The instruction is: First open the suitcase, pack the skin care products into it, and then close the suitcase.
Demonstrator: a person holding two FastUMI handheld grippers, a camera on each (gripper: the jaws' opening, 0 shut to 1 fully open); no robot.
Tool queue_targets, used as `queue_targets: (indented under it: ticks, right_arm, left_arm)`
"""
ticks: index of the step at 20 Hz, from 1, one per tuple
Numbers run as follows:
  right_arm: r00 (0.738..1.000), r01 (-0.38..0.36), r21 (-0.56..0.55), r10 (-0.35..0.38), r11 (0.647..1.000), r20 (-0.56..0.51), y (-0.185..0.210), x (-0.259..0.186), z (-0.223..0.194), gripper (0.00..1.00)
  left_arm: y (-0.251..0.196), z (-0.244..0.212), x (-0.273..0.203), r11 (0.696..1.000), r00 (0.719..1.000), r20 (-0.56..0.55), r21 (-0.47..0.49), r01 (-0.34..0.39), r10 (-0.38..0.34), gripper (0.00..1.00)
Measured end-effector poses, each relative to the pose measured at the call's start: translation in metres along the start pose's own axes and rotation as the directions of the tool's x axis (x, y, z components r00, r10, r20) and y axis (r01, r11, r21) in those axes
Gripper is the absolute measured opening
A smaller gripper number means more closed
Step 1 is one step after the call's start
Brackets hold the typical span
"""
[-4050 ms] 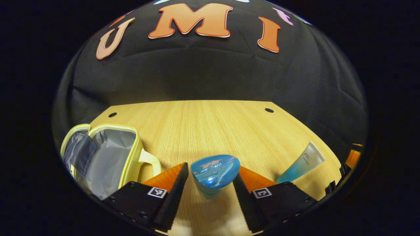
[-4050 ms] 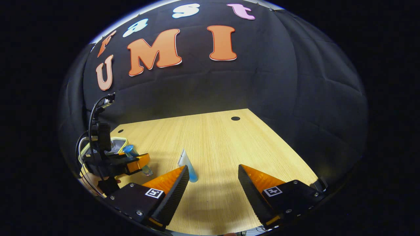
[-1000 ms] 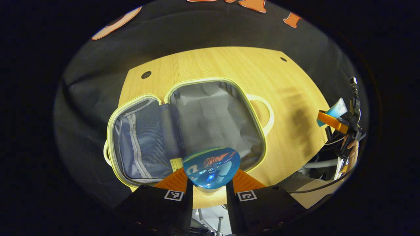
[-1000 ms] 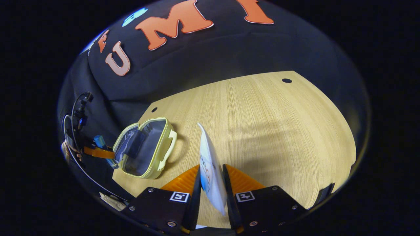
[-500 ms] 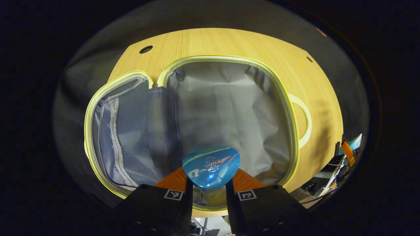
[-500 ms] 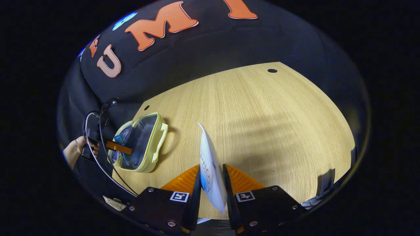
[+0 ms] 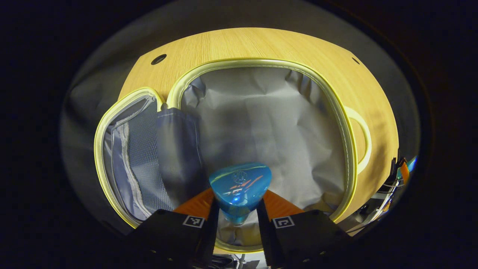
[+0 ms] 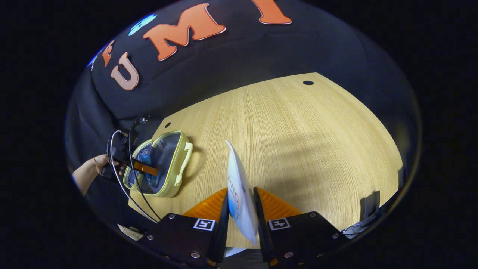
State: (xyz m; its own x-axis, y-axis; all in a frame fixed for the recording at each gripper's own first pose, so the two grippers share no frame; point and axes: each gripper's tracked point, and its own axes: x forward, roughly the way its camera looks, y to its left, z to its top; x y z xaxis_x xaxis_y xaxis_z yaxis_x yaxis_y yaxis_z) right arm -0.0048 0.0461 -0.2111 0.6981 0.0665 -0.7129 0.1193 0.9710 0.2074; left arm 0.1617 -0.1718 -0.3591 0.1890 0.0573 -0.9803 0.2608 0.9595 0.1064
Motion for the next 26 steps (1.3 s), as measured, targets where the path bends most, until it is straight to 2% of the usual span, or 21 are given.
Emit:
queue_targets:
  ticks: [1,2,4,6,9,11,13,15,17,19,21,22,24,26]
  right_arm:
    - [1.0,0.001,-0.015,-0.001,1.0,0.001,0.001,-0.001,0.003,0.38]
    - [1.0,-0.005,-0.024,0.005,1.0,0.003,0.005,0.0,0.007,0.38]
    - [1.0,-0.022,-0.035,0.022,0.999,0.008,0.012,-0.002,0.014,0.38]
    - [0.999,-0.045,-0.044,0.046,0.998,0.011,0.023,-0.003,0.023,0.38]
    - [0.995,-0.098,-0.071,0.099,0.993,0.006,0.047,-0.009,0.039,0.38]
    - [0.989,-0.15,-0.101,0.15,0.984,-0.009,0.071,-0.014,0.052,0.37]
    - [0.979,-0.205,-0.151,0.203,0.967,-0.027,0.101,-0.019,0.07,0.37]
    - [0.965,-0.263,-0.216,0.254,0.94,-0.07,0.134,-0.023,0.084,0.37]
    - [0.956,-0.294,-0.309,0.277,0.904,-0.099,0.163,-0.019,0.104,0.38]
    - [0.945,-0.328,-0.361,0.3,0.873,-0.133,0.195,-0.018,0.118,0.38]
    - [0.925,-0.377,-0.367,0.327,0.85,-0.194,0.229,-0.006,0.117,0.37]
    - [0.913,-0.401,-0.359,0.336,0.843,-0.232,0.245,0.002,0.111,0.37]
    - [0.888,-0.434,-0.317,0.343,0.843,-0.306,0.267,0.014,0.097,0.37]
    - [0.871,-0.444,-0.288,0.332,0.849,-0.363,0.28,0.034,0.079,0.37]
  left_arm:
    - [-0.008,0.002,-0.004,1.0,0.999,0.021,0.004,0.028,-0.028,0.55]
    - [-0.013,0.004,-0.008,0.999,0.998,0.039,0.016,0.041,-0.042,0.7]
    - [-0.012,0.012,-0.026,0.999,0.996,0.094,0.051,-0.001,-0.004,0.99]
    - [-0.012,0.021,-0.053,0.996,0.984,0.176,0.084,-0.03,0.015,1.0]
    - [-0.027,0.029,-0.11,0.998,0.941,0.335,0.057,0.041,-0.057,0.99]
    - [-0.026,0.03,-0.155,0.994,0.879,0.467,0.013,0.106,-0.1,0.99]
    - [-0.02,0.021,-0.2,0.986,0.803,0.584,-0.03,0.167,-0.118,0.98]
    - [-0.003,0.0,-0.231,0.972,0.735,0.668,-0.068,0.223,-0.121,0.99]
    - [0.021,-0.025,-0.246,0.956,0.68,0.728,-0.128,0.264,-0.09,0.99]
    - [0.045,-0.053,-0.261,0.93,0.646,0.762,-0.203,0.308,-0.047,0.97]
    - [0.064,-0.086,-0.274,0.891,0.612,0.791,-0.264,0.369,-0.019,0.97]
    - [0.073,-0.104,-0.277,0.873,0.604,0.797,-0.29,0.392,-0.006,0.97]
    - [0.094,-0.146,-0.29,0.861,0.601,0.798,-0.332,0.385,0.04,0.98]
    - [0.116,-0.184,-0.306,0.872,0.608,0.786,-0.37,0.322,0.109,0.97]
